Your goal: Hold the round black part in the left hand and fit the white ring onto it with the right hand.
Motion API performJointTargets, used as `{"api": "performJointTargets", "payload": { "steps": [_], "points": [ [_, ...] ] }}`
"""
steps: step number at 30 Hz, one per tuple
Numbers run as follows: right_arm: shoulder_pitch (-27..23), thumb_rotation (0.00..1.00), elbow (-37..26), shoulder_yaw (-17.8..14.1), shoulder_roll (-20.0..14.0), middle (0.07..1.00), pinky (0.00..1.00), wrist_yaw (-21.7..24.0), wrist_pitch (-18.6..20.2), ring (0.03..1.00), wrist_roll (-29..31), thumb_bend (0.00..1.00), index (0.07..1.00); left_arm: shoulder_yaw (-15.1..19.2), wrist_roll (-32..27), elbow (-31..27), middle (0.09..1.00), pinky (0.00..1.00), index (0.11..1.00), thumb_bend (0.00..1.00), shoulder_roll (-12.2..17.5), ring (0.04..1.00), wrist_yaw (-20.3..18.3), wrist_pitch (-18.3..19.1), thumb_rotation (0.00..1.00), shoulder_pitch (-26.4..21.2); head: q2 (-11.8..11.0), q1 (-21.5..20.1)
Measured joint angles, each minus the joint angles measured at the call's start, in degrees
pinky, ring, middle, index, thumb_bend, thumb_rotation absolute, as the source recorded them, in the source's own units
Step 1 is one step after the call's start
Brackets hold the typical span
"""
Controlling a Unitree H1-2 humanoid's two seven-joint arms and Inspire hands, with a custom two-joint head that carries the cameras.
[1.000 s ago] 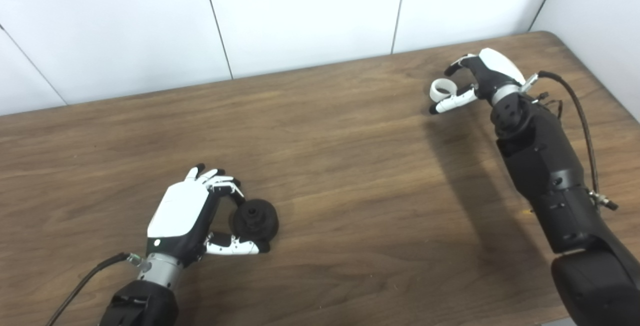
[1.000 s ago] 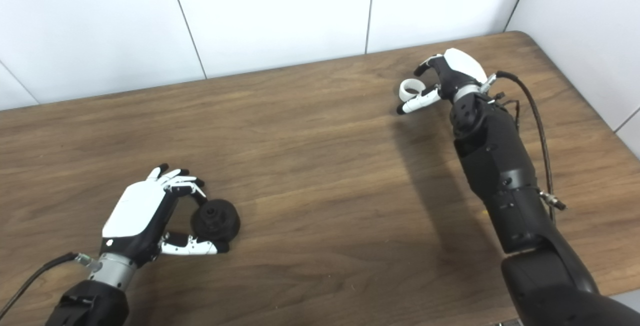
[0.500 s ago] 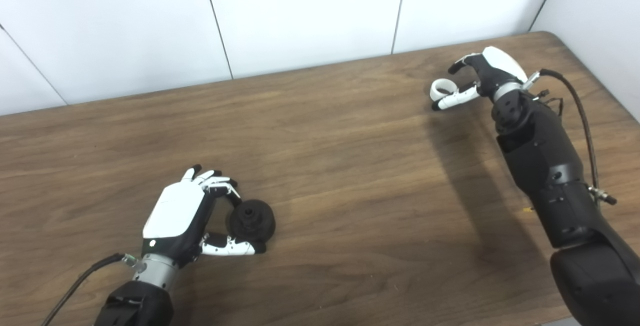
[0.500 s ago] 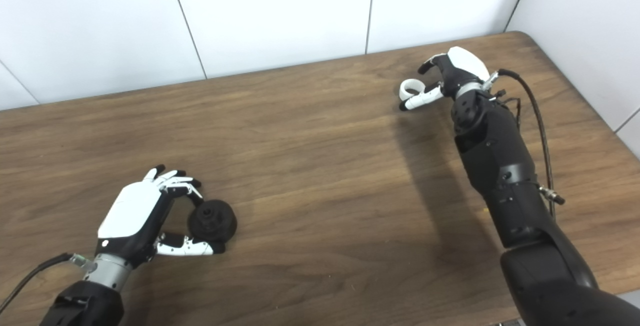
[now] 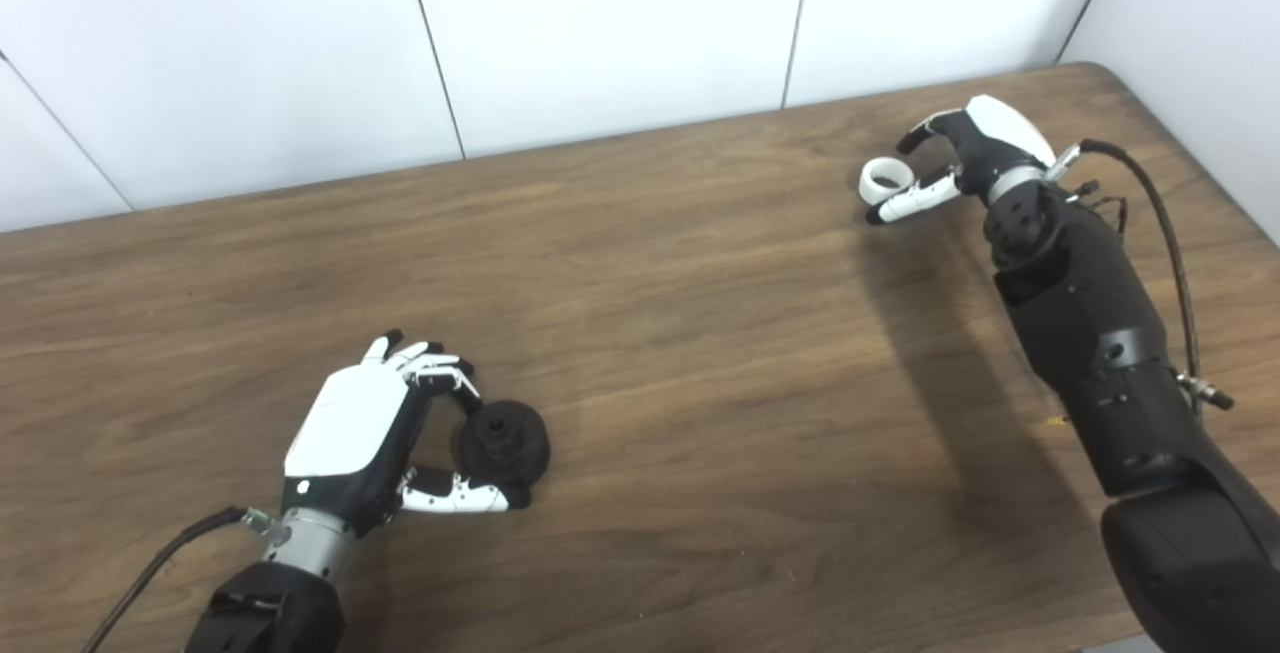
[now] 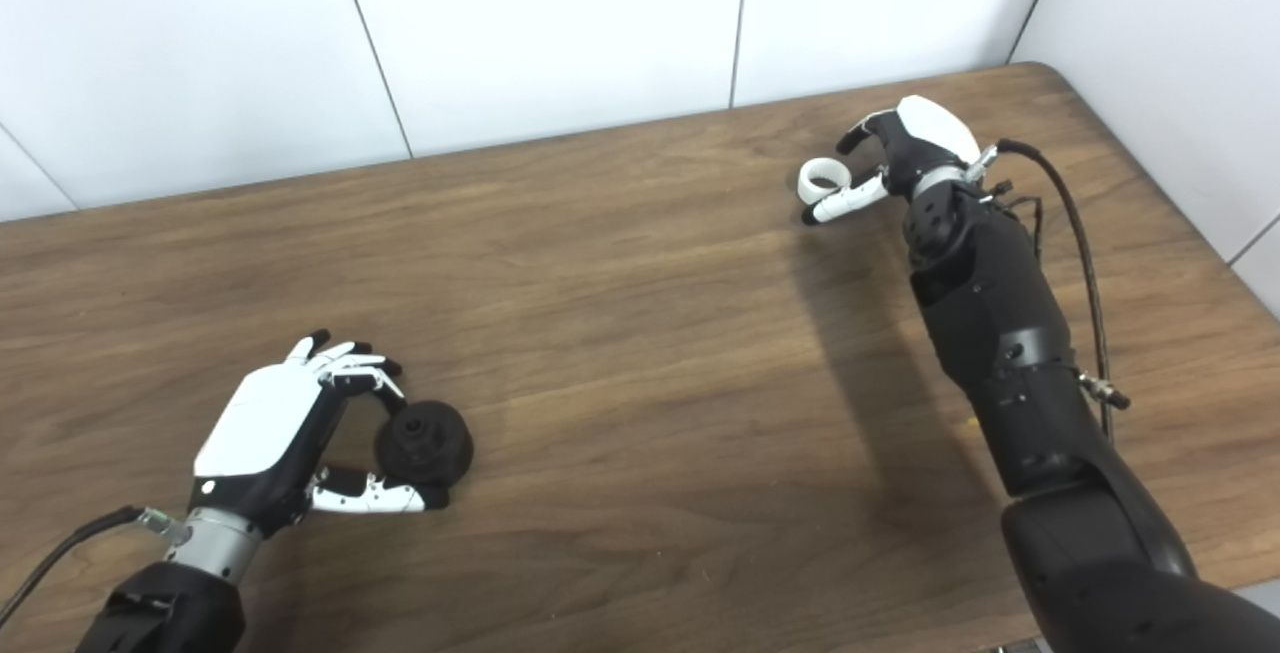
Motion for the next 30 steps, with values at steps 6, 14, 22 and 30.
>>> {"api": "performJointTargets", "payload": {
  "steps": [6, 14, 22, 30],
  "points": [
    [0.0, 0.24, 0.0, 0.8, 0.1, 0.917, 0.96, -0.3, 0.0, 0.982, -0.1, 0.79, 0.696, 0.0, 0.0, 0.0, 0.771, 1.00, 0.485, 0.52, 0.0, 0.888, -0.3, 0.0, 0.05, -0.1, 0.0, -0.1],
    [0.0, 0.24, 0.0, 0.9, 0.5, 0.923, 0.98, -0.9, 0.0, 0.987, -0.1, 0.78, 0.692, 0.2, 0.0, 0.0, 0.772, 1.00, 0.485, 0.52, 0.0, 0.886, -0.6, -0.3, 0.05, -0.1, 0.1, 0.0],
    [0.0, 0.23, 0.0, 0.9, 0.8, 0.917, 0.98, -0.9, 0.0, 0.985, -0.1, 0.75, 0.682, 0.3, 0.0, 0.0, 0.776, 1.00, 0.485, 0.52, 0.0, 0.891, -0.8, -0.4, 0.05, -0.1, 0.2, 0.1],
    [0.0, 0.21, -0.1, 1.1, 0.7, 0.908, 0.98, -0.9, 0.0, 0.980, -0.1, 0.74, 0.676, 0.3, 0.3, 0.0, 0.774, 1.00, 0.485, 0.52, 0.0, 0.890, -0.8, -0.5, 0.05, -0.1, 0.3, 0.2]
  ]
}}
